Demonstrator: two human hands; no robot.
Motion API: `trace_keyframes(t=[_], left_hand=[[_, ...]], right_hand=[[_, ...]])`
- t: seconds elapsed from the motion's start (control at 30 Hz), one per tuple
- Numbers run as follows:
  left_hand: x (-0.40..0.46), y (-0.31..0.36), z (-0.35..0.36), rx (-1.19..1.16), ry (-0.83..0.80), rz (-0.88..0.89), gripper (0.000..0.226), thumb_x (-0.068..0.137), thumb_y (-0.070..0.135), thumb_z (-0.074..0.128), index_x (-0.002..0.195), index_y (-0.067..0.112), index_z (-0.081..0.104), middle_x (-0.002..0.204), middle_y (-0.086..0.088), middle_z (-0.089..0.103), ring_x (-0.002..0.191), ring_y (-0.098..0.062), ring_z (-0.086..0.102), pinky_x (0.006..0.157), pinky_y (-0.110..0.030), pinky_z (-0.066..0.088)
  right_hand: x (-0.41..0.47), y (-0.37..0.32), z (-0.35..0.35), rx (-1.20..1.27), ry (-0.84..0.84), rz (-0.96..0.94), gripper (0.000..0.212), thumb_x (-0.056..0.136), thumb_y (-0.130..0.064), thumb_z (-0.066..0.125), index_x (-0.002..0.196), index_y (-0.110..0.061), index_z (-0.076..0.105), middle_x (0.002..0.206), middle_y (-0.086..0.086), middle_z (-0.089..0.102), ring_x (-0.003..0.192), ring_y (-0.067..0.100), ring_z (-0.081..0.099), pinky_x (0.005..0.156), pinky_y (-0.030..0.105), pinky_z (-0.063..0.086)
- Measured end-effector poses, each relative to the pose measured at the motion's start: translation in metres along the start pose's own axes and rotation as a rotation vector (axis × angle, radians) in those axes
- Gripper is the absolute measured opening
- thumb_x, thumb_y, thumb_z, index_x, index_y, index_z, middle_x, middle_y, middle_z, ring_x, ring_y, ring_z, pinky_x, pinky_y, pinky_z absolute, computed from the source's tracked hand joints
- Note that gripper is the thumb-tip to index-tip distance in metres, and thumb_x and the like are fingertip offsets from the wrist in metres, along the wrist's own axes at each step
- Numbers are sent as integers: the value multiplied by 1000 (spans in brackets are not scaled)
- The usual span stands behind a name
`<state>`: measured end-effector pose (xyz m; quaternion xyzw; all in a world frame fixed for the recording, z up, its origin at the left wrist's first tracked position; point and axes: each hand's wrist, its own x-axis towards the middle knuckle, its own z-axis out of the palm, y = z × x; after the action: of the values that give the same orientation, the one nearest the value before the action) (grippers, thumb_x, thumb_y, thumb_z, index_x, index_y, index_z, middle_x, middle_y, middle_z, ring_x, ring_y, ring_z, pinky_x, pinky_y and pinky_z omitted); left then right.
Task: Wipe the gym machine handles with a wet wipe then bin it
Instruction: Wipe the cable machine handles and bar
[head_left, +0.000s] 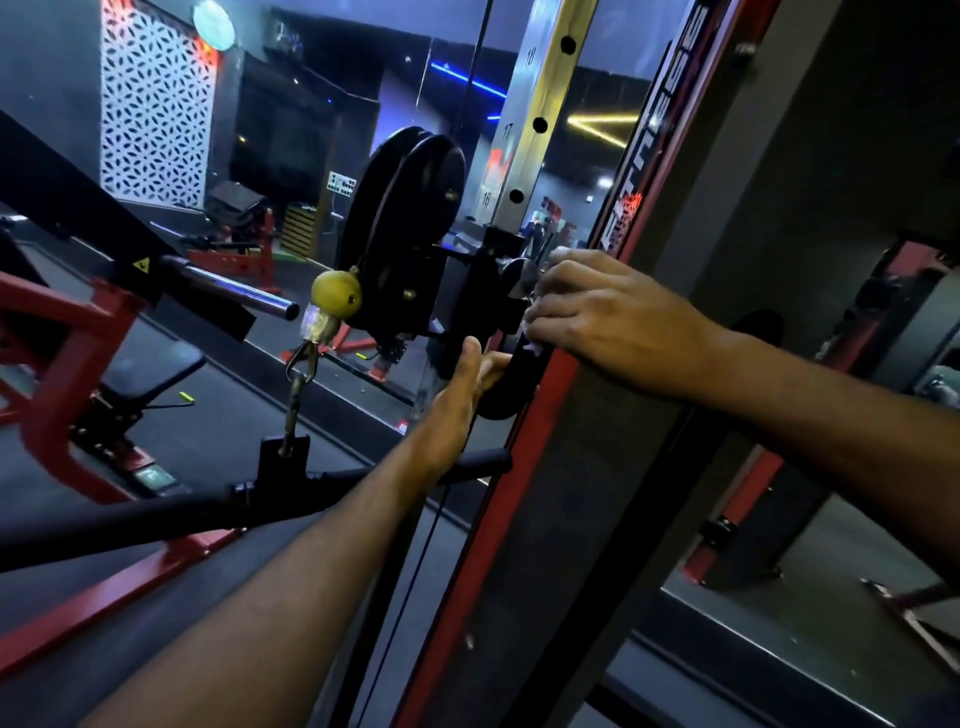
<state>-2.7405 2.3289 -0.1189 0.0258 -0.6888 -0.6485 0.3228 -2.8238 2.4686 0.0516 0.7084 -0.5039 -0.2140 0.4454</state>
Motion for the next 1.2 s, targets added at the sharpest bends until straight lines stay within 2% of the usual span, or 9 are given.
trace_keyframes(t=[0.13, 0.27, 0.33, 0.5, 0.63, 0.77, 0.97, 1.13, 1.2], left_hand=[[-1, 0, 0, -23, 14, 18, 90, 92, 81, 7, 155, 26, 41, 158, 9, 44, 145, 3, 35, 125, -44, 18], [-1, 3, -3, -51, -12, 12, 98, 89, 86, 17, 158, 20, 36, 160, 6, 42, 147, -3, 35, 127, -45, 16], [-2, 4, -5, -65, 0, 23, 87, 97, 77, 15, 156, 18, 40, 157, 4, 46, 144, -3, 40, 126, -41, 20], [-8, 14, -4, -36, 9, 30, 65, 105, 58, 2, 121, 42, 63, 126, 22, 65, 126, 12, 51, 114, -22, 29], [-8, 7, -10, -140, 328, 66, 73, 108, 54, 9, 119, 14, 69, 112, -2, 76, 108, -11, 70, 95, -25, 52], [-12, -5, -16, -190, 602, -25, 64, 108, 56, 19, 115, 13, 67, 107, -5, 75, 97, -13, 72, 92, -31, 54], [-14, -9, -22, -237, 636, -95, 58, 108, 54, 23, 108, 16, 66, 95, -5, 75, 83, -11, 74, 67, -18, 55], [-18, -10, -22, -286, 584, -109, 57, 110, 50, 24, 126, 10, 60, 104, -12, 72, 78, -6, 74, 62, -14, 54], [-19, -10, -22, -273, 589, -124, 58, 109, 54, 23, 126, 12, 59, 108, -15, 73, 89, -13, 75, 67, -18, 53]], right_hand=[[7, -14, 3, 35, -135, -97, 48, 105, -29, 19, 115, -23, 66, 114, -6, 69, 115, 19, 53, 112, 35, 32], [19, -11, -13, 76, 14, -133, 43, 105, -34, 28, 111, -23, 69, 114, -7, 70, 108, 19, 52, 92, 30, 37], [23, -13, -13, 63, -14, -205, 40, 103, -31, 30, 115, -22, 67, 120, -4, 66, 111, 19, 50, 93, 32, 41], [13, -1, -7, 104, -136, -259, 38, 101, -25, 30, 121, -20, 62, 117, -1, 62, 109, 19, 52, 94, 35, 46], [20, -7, 1, 158, -183, -286, 32, 99, -20, 37, 113, -17, 66, 113, -1, 67, 109, 20, 59, 94, 37, 50], [32, -26, 11, 121, -233, -239, 21, 99, -11, 49, 108, -15, 67, 108, 3, 67, 105, 21, 63, 85, 35, 56], [62, -65, 21, 18, -379, -162, 20, 104, -10, 45, 116, -10, 61, 115, 9, 65, 97, 25, 70, 76, 31, 57], [88, -84, 29, 70, -439, 13, 24, 102, -11, 48, 125, -13, 57, 125, 6, 62, 105, 26, 68, 76, 34, 52], [93, -77, 26, 147, -534, 46, 22, 102, -14, 51, 122, -12, 59, 118, 7, 61, 98, 27, 65, 77, 35, 53]])
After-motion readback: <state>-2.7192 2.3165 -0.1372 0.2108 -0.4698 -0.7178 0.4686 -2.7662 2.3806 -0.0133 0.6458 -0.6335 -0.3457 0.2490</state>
